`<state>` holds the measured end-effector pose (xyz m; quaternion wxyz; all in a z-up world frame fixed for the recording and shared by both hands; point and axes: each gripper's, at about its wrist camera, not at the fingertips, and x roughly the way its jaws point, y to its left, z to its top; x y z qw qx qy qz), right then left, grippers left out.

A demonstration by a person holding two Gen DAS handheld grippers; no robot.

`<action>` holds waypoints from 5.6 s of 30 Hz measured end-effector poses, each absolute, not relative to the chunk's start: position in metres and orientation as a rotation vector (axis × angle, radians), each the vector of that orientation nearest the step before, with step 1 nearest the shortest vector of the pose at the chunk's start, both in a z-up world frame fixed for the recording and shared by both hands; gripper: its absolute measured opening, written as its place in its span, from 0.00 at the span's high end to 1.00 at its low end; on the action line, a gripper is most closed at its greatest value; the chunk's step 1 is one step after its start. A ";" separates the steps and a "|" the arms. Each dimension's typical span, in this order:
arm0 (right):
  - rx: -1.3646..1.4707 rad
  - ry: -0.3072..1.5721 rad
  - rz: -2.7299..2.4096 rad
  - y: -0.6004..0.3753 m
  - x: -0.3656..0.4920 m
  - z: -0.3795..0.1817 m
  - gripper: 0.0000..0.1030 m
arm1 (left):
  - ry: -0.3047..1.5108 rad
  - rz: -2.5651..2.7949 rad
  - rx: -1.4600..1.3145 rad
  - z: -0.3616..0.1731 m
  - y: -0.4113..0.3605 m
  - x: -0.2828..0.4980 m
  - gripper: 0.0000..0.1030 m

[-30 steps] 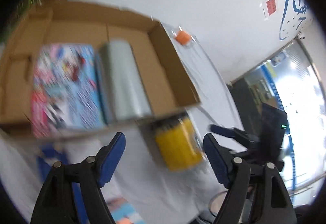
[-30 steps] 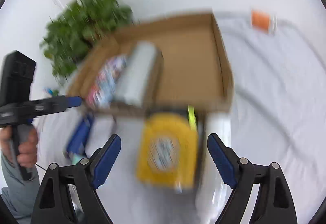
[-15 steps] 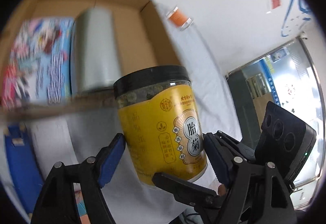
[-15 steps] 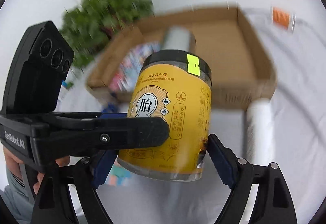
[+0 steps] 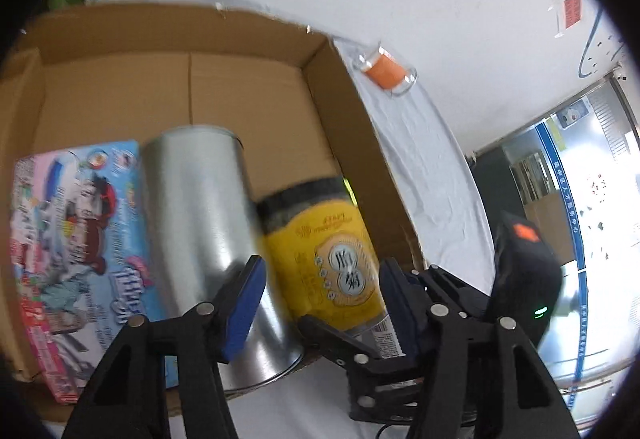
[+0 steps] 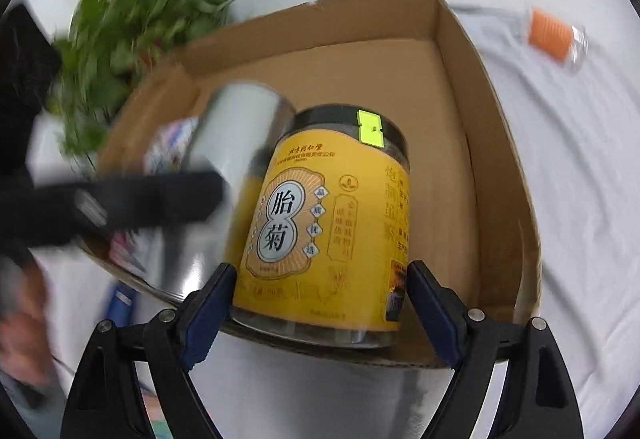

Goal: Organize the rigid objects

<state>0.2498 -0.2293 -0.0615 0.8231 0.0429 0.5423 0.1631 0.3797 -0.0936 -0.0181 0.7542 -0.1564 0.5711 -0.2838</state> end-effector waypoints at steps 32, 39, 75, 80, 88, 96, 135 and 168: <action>-0.355 1.039 0.603 -0.311 0.059 -0.081 0.49 | 1.182 -0.836 0.110 -0.034 -0.173 0.212 0.36; -0.088 1.099 0.280 -0.386 0.093 -0.064 0.41 | 1.372 -0.981 0.149 -0.088 -0.229 0.196 0.49; 0.055 1.075 0.538 -0.290 0.337 -0.027 0.58 | 1.227 -0.646 -0.340 -0.022 -0.199 0.306 0.52; 0.051 0.947 0.408 -0.301 0.275 0.010 0.33 | 1.118 -0.676 -0.263 0.014 -0.168 0.253 0.52; 0.022 0.710 0.409 -0.239 0.093 0.029 0.03 | 0.803 -0.328 -0.039 0.077 -0.025 0.132 0.16; 0.065 0.895 0.658 -0.133 0.036 -0.046 0.19 | 1.037 -0.393 -0.315 0.005 0.041 0.105 0.36; -0.038 0.860 0.669 -0.048 0.212 -0.018 0.54 | 0.960 -0.458 -0.314 0.028 0.051 0.244 0.64; 0.026 0.960 0.681 -0.036 0.220 -0.037 0.33 | 1.138 -0.398 -0.464 -0.023 0.088 0.275 0.63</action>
